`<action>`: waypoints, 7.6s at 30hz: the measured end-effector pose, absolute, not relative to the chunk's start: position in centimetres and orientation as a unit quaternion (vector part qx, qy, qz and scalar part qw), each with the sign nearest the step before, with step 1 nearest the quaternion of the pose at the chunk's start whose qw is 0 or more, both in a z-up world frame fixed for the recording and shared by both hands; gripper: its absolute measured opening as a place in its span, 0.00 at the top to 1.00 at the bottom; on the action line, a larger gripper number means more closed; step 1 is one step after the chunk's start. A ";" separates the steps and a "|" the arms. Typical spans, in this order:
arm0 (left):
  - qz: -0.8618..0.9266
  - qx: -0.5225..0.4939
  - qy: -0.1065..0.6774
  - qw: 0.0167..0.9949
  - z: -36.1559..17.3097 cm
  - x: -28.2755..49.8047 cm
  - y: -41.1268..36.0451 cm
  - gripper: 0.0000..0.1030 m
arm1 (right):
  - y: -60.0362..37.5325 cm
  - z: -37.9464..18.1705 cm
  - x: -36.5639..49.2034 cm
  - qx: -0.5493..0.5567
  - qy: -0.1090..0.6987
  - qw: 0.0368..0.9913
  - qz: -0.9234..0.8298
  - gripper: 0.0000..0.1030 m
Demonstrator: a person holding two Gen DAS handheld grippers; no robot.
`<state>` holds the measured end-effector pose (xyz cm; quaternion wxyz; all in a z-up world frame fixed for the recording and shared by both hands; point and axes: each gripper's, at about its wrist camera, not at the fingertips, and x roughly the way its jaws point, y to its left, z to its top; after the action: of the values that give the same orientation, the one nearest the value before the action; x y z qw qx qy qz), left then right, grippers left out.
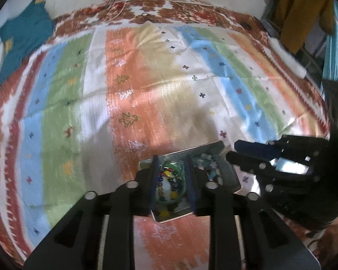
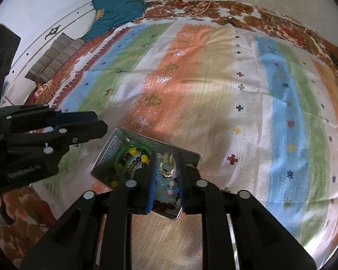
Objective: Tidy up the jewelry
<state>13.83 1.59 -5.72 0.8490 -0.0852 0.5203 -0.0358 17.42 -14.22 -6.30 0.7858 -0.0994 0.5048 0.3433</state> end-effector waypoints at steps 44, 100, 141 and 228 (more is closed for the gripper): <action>0.007 -0.051 0.457 0.888 -3.3 4.7 1.0 0.08 | -20.3 -2.7 11.6 -0.075 0.434 0.845 0.302 0.15; -0.009 -0.025 0.401 0.916 -1.7 2.2 -0.6 0.05 | -22.0 -1.5 9.0 -0.061 0.397 0.863 0.306 0.06; -0.006 -0.023 0.398 0.917 -1.6 2.2 -0.6 0.05 | -22.2 -1.6 9.2 -0.059 0.395 0.864 0.307 0.05; 0.005 -0.024 0.370 0.929 -0.4 1.4 -0.3 0.05 | -22.4 -1.0 9.4 -0.057 0.386 0.869 0.304 0.05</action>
<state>1.39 -0.31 -0.45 0.9286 -0.0239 0.3702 0.0052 9.36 -22.42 -0.96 0.8693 -0.0569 0.3856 0.3038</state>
